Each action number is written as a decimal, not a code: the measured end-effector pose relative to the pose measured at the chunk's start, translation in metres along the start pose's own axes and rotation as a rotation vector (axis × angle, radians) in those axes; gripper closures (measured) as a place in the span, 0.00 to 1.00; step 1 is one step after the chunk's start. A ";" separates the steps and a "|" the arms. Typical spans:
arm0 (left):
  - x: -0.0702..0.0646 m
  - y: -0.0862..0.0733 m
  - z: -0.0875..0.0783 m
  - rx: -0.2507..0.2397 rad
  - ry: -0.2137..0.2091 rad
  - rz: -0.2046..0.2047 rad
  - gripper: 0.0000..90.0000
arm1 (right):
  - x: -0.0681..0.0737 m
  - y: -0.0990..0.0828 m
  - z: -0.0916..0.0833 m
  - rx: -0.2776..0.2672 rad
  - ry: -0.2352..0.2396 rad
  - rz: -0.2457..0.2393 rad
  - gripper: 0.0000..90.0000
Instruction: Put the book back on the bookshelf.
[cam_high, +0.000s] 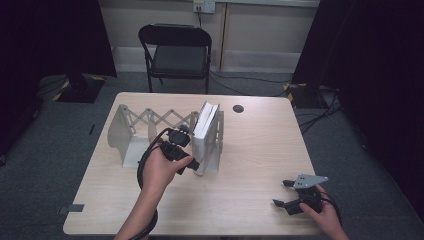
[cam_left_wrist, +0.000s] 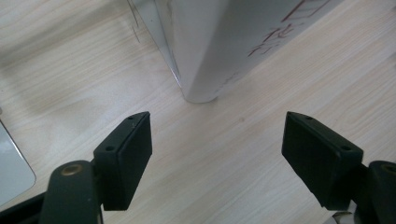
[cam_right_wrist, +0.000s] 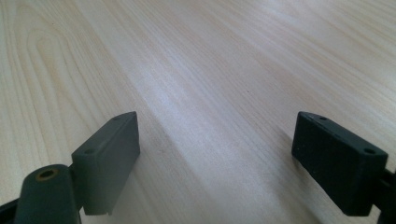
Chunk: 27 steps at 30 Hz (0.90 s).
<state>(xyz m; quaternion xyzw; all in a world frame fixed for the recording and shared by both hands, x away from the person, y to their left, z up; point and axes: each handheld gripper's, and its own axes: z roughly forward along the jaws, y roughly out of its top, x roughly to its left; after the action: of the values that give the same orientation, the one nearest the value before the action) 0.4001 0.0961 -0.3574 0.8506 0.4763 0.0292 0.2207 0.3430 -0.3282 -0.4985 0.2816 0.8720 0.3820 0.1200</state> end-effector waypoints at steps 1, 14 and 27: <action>0.000 -0.001 0.001 0.001 0.000 -0.006 0.27 | 0.000 0.000 0.000 0.000 0.000 0.000 0.16; 0.008 -0.012 0.011 0.004 -0.010 -0.006 0.27 | 0.000 0.000 0.000 0.000 0.000 0.000 0.16; 0.016 -0.022 0.018 0.010 -0.010 -0.025 0.27 | 0.000 0.000 0.000 0.000 0.000 0.000 0.16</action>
<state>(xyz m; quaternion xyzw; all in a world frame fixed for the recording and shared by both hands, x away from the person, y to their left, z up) 0.3960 0.1124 -0.3850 0.8459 0.4858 0.0197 0.2193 0.3430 -0.3282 -0.4985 0.2815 0.8720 0.3820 0.1199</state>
